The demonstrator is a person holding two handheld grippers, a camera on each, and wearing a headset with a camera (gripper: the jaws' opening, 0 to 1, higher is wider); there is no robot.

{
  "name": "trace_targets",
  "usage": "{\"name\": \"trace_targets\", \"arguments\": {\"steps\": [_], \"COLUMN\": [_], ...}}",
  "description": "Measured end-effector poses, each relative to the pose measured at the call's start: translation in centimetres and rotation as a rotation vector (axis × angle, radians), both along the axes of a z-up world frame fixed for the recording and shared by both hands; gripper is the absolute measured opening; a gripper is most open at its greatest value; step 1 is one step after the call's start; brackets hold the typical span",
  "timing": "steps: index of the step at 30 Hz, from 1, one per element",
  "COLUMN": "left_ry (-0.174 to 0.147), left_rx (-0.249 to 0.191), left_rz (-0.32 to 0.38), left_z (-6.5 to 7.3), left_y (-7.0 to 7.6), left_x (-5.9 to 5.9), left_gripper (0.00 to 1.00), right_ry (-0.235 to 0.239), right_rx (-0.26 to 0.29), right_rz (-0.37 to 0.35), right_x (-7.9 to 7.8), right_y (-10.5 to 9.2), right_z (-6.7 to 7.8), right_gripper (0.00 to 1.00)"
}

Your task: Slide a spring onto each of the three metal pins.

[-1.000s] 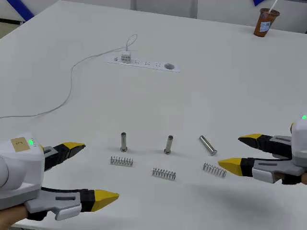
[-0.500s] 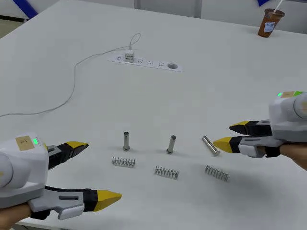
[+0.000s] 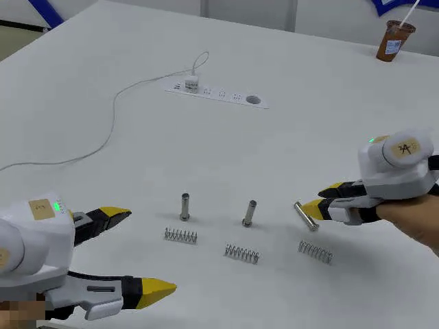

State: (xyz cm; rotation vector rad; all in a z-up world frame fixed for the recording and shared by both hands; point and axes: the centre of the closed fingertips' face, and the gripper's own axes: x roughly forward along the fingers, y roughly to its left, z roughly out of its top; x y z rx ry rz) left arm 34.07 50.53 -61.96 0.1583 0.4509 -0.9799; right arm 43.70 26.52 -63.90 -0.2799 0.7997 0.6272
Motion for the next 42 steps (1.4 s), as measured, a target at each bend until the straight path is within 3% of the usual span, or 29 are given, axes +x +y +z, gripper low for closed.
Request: {"name": "trace_targets", "arguments": {"steps": [22,42], "left_ry": [0.008,0.018], "left_rx": [0.000,-0.010], "left_rz": [0.004,0.011], "left_z": [-0.3,-0.9], "left_y": [0.2,0.5], "left_x": [0.0,0.1], "left_gripper": [0.83,0.82], "right_ry": [0.109,0.162], "right_rx": [-0.064,-0.116], "right_rz": [-0.085,-0.131], "right_x": [1.7,1.9], "right_y": [0.0,-0.4], "right_z": [-3.1,-4.3], "right_gripper": [0.18,0.11]}}
